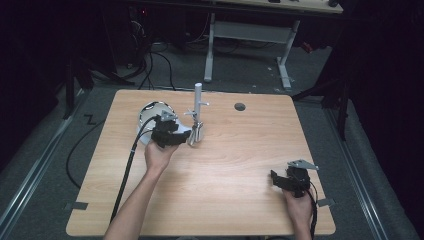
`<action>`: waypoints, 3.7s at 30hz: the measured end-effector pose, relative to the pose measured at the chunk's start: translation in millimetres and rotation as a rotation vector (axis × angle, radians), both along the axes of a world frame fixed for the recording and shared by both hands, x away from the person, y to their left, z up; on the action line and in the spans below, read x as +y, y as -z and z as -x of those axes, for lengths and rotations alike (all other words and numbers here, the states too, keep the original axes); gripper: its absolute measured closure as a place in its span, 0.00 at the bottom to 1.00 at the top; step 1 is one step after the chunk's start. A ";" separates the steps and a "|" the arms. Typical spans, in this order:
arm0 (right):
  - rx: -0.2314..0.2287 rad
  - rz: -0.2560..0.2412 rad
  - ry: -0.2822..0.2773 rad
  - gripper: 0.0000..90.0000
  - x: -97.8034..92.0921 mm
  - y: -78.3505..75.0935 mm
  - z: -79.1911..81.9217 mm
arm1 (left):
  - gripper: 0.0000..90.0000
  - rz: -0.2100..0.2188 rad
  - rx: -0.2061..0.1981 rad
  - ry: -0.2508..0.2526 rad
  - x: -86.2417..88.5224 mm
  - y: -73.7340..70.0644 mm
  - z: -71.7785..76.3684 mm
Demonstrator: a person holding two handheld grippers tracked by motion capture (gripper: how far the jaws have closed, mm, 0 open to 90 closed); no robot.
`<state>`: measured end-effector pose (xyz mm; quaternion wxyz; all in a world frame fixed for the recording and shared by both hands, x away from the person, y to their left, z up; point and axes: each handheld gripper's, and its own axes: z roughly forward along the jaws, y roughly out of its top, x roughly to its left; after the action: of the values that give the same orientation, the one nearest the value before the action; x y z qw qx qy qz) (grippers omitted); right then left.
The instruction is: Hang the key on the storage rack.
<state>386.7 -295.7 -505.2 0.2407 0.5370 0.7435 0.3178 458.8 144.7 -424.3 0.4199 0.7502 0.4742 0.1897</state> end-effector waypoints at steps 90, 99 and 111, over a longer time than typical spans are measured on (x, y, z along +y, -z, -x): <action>-0.001 -0.001 0.002 0.27 0.3 0.1 -0.2 | 0.45 0.122 -0.079 -0.117 93.6 -13.5 98.4; -0.001 -0.001 0.002 0.27 0.4 0.1 -0.2 | 0.45 0.132 -0.069 -0.137 102.0 -4.6 110.2; -0.001 -0.001 0.003 0.27 0.4 0.1 -0.2 | 0.45 0.122 -0.052 -0.159 105.2 10.2 120.3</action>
<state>386.9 -295.3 -505.2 0.2414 0.5379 0.7424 0.3181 338.5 249.9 -434.5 0.4605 0.6780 0.5321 0.2125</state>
